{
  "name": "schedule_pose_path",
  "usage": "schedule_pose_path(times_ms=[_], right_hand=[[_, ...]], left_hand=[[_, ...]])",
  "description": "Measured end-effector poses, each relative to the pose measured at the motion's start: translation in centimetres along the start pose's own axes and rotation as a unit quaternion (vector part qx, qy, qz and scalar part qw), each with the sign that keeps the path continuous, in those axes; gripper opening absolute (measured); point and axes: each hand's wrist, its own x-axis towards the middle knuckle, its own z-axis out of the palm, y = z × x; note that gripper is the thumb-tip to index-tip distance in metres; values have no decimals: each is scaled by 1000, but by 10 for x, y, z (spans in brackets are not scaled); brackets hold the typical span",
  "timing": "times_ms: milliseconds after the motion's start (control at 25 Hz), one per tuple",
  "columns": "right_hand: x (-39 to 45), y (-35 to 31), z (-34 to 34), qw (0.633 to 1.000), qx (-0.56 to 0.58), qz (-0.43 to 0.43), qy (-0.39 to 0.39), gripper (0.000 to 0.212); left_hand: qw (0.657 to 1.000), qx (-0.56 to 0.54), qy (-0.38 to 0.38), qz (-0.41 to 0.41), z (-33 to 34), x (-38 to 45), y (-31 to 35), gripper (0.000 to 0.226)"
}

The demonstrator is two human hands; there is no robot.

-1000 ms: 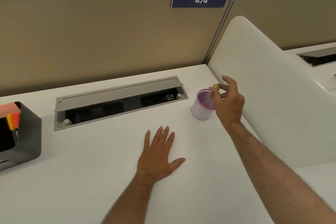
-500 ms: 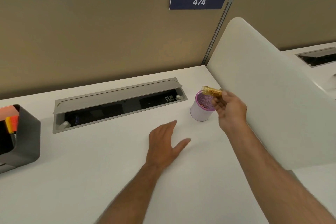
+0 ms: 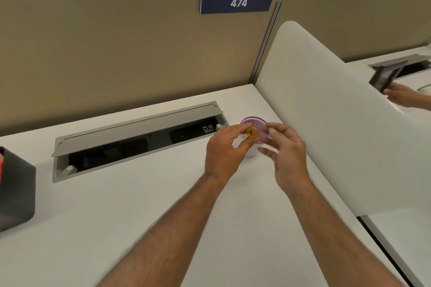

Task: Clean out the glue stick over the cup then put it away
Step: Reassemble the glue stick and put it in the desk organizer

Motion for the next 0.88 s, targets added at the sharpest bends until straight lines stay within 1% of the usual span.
schedule_pose_path(times_ms=[40,80,120,160,200,280,360,520,600,720,800,880], right_hand=[[-3,-2,-5,994,-49,-99,-5,10],[-4,-3,-9,975,-119,-188,-20,12],[-4,-3,-12,946,-198,-254,-40,16],[-1,-3,-12,917,-266,-292,-54,22],[4,-2,-13,899,-311,-304,-57,27],[15,-1,-13,892,-339,-296,-48,34],[28,1,-15,890,-350,-288,-46,34],[50,4,-18,886,-379,-250,-88,30],[58,3,-17,896,-369,-235,-78,27],[63,6,-14,911,-341,-226,-47,23],[64,9,-12,921,-322,-211,-58,22],[65,12,-13,933,-301,-176,-88,22]], left_hand=[[1000,22,-6,9,-1,4,-1,30],[999,43,-14,20,-1,8,-1,29],[997,61,-22,30,0,11,-1,29],[996,75,-31,38,1,15,0,29],[995,85,-39,41,3,20,2,30],[994,95,-49,36,6,29,5,32],[993,99,-62,28,9,39,7,32],[981,146,-121,46,10,59,4,32],[972,182,-142,53,9,65,1,30],[966,207,-142,60,11,69,-3,29],[963,213,-148,69,12,70,-4,28],[961,213,-161,75,12,72,-5,28]])
